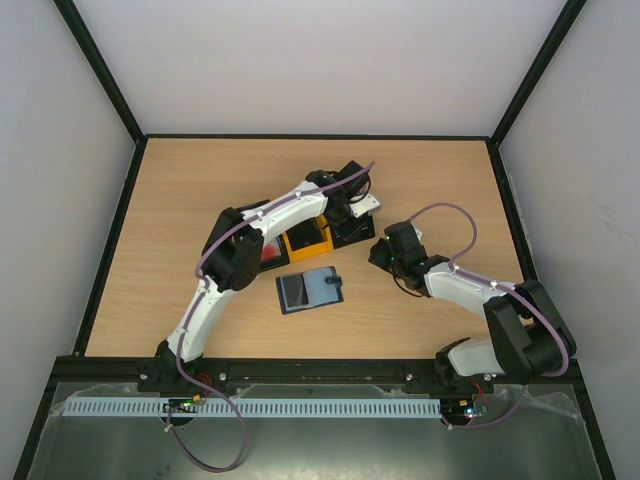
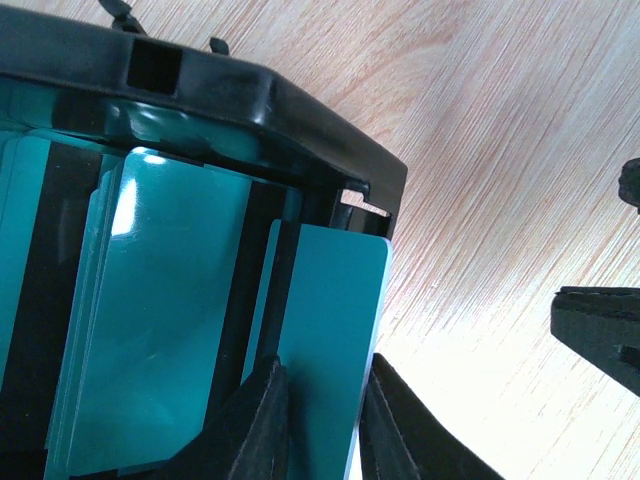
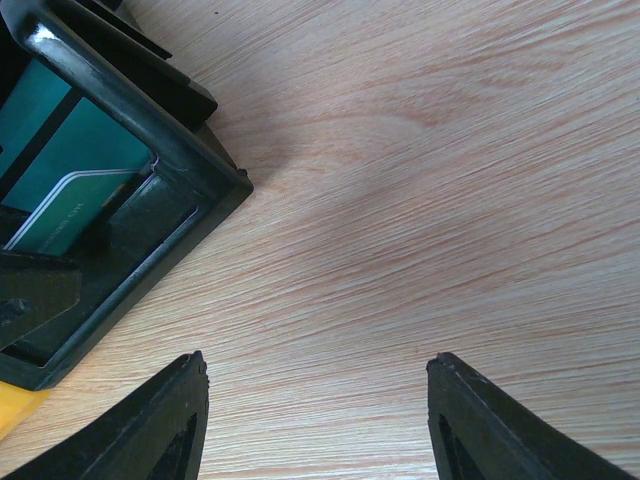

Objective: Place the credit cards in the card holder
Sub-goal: Pick up the credit card from the storage box.

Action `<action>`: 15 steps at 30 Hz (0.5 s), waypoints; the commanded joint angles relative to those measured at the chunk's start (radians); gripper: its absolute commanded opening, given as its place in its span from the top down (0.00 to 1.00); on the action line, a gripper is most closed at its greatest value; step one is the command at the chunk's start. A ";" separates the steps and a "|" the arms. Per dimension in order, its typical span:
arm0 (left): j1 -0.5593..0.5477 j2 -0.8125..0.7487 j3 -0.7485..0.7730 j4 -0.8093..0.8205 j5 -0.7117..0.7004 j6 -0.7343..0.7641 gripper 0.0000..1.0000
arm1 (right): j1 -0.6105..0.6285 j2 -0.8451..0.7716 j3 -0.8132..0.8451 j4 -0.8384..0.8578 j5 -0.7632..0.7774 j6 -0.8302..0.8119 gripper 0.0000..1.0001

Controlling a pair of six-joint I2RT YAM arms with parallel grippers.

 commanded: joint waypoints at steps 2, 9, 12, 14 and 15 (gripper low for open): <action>-0.008 -0.055 0.022 -0.036 0.031 0.008 0.78 | -0.004 -0.011 -0.011 0.009 0.018 0.005 0.41; -0.007 -0.056 0.023 -0.033 0.003 -0.001 0.75 | -0.004 -0.010 -0.008 0.010 0.015 0.006 0.41; -0.006 -0.058 0.023 -0.033 -0.006 -0.003 0.73 | -0.004 -0.010 -0.006 0.012 0.016 0.006 0.41; -0.005 -0.058 0.023 -0.031 -0.025 -0.007 0.78 | -0.004 -0.011 -0.005 0.012 0.014 0.007 0.41; -0.004 -0.060 0.022 -0.027 -0.036 -0.012 0.82 | -0.004 -0.011 -0.003 0.012 0.014 0.006 0.41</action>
